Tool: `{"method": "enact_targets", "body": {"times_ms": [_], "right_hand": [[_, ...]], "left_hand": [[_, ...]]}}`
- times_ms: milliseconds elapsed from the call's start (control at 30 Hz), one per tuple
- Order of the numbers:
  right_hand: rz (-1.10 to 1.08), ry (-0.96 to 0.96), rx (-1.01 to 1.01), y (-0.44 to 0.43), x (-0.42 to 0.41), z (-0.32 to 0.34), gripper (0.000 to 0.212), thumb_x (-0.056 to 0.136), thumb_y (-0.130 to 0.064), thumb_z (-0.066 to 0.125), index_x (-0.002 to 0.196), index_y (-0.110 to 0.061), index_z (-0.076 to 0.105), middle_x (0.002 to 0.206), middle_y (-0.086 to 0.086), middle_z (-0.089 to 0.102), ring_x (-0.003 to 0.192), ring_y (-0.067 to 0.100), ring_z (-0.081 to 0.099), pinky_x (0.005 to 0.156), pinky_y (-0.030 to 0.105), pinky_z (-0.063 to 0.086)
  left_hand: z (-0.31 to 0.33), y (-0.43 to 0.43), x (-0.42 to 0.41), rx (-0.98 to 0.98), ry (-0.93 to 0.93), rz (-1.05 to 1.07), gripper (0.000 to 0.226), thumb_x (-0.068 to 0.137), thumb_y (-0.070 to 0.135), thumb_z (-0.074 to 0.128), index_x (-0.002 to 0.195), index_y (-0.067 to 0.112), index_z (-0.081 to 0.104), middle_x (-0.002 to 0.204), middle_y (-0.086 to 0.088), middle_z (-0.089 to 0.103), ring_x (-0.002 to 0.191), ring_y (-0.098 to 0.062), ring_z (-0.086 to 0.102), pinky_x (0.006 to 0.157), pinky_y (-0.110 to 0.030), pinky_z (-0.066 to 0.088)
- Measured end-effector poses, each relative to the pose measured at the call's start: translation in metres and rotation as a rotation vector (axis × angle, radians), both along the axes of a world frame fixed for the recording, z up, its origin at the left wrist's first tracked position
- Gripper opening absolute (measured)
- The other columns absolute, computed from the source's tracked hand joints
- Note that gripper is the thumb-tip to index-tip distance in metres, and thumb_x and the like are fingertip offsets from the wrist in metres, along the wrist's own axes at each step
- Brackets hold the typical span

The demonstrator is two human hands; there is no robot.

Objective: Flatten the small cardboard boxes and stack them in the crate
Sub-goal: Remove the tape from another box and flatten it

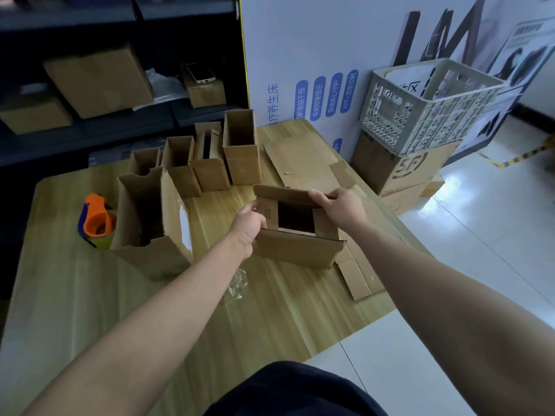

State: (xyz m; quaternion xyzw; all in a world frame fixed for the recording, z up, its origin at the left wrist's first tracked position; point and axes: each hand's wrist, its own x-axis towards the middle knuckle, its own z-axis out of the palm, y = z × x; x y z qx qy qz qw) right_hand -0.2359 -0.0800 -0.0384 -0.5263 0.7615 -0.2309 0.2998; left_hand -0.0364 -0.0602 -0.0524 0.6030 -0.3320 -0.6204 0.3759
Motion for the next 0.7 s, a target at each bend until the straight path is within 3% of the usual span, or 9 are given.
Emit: {"method": "enact_targets", "body": {"times_ms": [133,267,400,533,700], "right_hand": [[0.0,0.043,-0.094,-0.003,0.01,0.006,0.083,0.069,-0.079,0.054,0.116,-0.011,0.057,0.093,-0.005,0.058,0.073,0.01,0.053,0.05,0.019,0.036],[0.016,0.023,-0.126,-0.007,0.023,0.007,0.088,0.068,-0.08,0.055,0.124,-0.012,0.053,0.107,0.003,0.063,0.078,0.011,0.051,0.051,0.018,0.037],[0.027,-0.005,-0.143,-0.008,0.029,0.006,0.089,0.069,-0.077,0.057,0.131,-0.013,0.049,0.118,0.007,0.062,0.098,0.021,0.06,0.064,0.024,0.044],[0.081,-0.077,-0.124,-0.004,0.034,0.003,0.091,0.069,-0.068,0.067,0.138,-0.014,0.04,0.128,0.01,0.058,0.113,0.025,0.057,0.078,0.028,0.047],[0.067,-0.105,-0.049,0.002,0.033,-0.005,0.101,0.065,-0.044,0.083,0.144,-0.017,0.026,0.135,0.011,0.051,0.123,0.029,0.05,0.093,0.038,0.047]], "left_hand": [[0.002,-0.007,0.007,0.041,-0.068,0.056,0.077,0.08,-0.006,0.064,0.143,0.025,0.033,0.13,-0.01,0.052,0.117,-0.029,0.051,0.102,-0.047,0.042],[0.007,-0.014,0.012,0.035,-0.259,0.124,0.081,0.068,0.011,0.083,0.137,0.017,0.041,0.135,-0.007,0.051,0.124,-0.03,0.048,0.105,-0.046,0.04],[0.003,-0.014,0.013,0.019,-0.396,0.093,0.068,0.062,0.021,0.088,0.118,0.01,0.052,0.122,-0.007,0.06,0.115,-0.028,0.055,0.098,-0.04,0.046],[-0.001,-0.014,0.011,0.009,-0.517,0.092,0.071,0.059,0.026,0.089,0.12,0.01,0.055,0.121,-0.006,0.06,0.113,-0.028,0.057,0.09,-0.036,0.048],[0.001,-0.012,0.008,-0.034,-0.638,0.097,0.045,0.068,0.03,0.082,0.099,0.011,0.056,0.102,-0.004,0.063,0.086,-0.022,0.059,0.059,-0.026,0.044]]}}
